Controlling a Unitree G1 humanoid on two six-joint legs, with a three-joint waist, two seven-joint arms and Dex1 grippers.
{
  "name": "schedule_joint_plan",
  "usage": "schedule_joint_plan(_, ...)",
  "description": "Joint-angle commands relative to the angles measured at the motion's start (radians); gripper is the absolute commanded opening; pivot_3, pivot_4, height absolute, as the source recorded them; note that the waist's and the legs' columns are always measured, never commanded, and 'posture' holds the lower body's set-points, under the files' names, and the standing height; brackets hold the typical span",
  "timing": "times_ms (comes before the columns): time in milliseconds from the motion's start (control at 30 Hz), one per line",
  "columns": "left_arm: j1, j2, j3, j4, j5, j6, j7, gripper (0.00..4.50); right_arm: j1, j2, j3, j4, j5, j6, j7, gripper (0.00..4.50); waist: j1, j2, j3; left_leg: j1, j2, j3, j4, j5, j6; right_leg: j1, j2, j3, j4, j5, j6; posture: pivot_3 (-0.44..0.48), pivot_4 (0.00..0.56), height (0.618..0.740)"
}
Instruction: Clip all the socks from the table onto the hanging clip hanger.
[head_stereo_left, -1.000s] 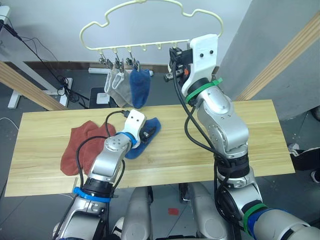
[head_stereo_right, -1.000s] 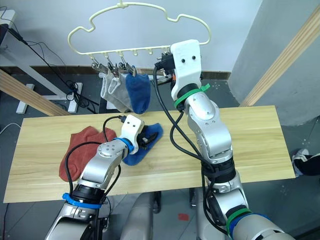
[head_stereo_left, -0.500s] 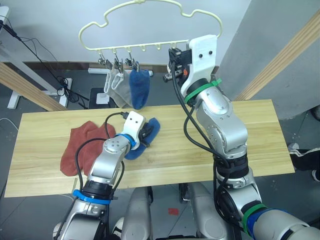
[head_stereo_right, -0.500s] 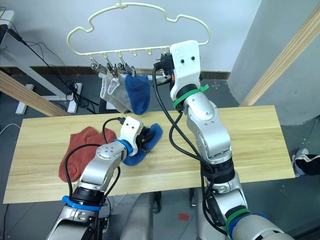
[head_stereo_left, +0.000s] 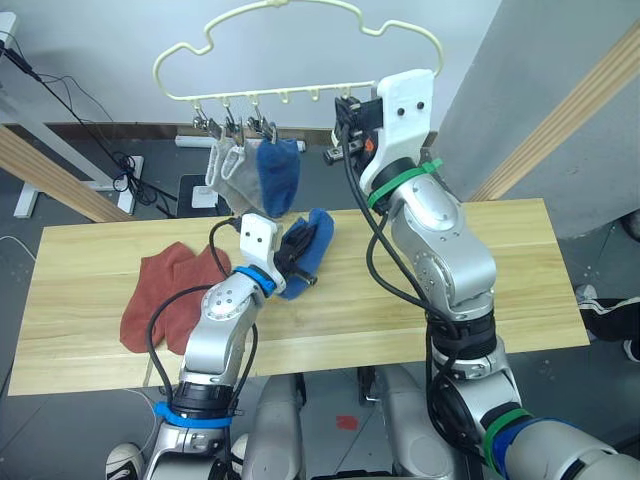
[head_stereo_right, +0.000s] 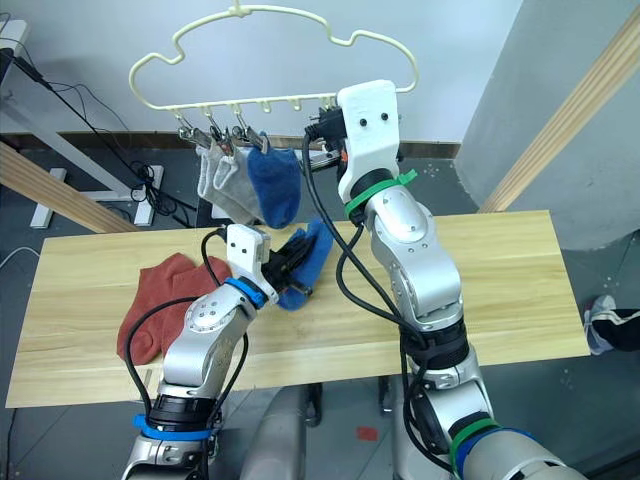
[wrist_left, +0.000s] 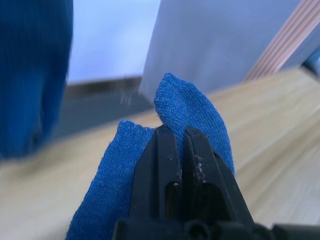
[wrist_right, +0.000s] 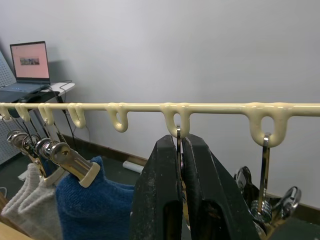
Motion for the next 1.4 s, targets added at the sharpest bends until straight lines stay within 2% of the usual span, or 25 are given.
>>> schedule_joint_plan(33, -0.022, -0.020, 0.003, -0.066, -0.002, -0.081, 0.020, 0.01, -0.001, 0.027, -0.007, -0.078, 0.035, 0.018, -0.009, 0.00, 0.000, 0.000, 0.000, 0.000, 0.000, 0.000, 0.000, 0.000, 0.000, 0.000, 0.000, 0.000, 0.000, 0.000, 0.000, -0.134, 0.459, 0.735)
schedule_joint_plan(400, -0.116, -0.025, -0.056, 0.019, 0.124, -0.269, 0.073, 0.01, -0.004, 0.052, -0.022, -0.081, 0.084, 0.067, -0.033, 0.00, -0.007, 0.000, 0.000, -0.001, 0.000, 0.000, 0.000, -0.001, 0.001, 0.000, 0.000, 0.000, -0.001, 0.000, 0.000, -0.132, 0.461, 0.735)
schedule_joint_plan(733, -0.167, -0.040, -0.050, 0.070, 0.109, -0.309, 0.080, 0.01, 0.004, 0.051, -0.017, -0.087, 0.094, 0.087, -0.034, 0.00, -0.011, 0.000, 0.000, -0.001, 0.000, 0.000, 0.000, -0.001, 0.001, 0.000, 0.000, 0.000, -0.001, 0.000, 0.000, -0.133, 0.463, 0.735)
schedule_joint_plan(1400, -0.185, -0.055, -0.043, 0.049, 0.086, -0.316, 0.092, 0.01, 0.022, 0.029, 0.008, -0.090, 0.072, 0.076, -0.031, 0.00, -0.014, 0.000, 0.000, -0.001, 0.000, 0.000, 0.000, -0.001, 0.001, 0.000, 0.000, -0.001, -0.002, 0.000, 0.000, -0.126, 0.466, 0.735)
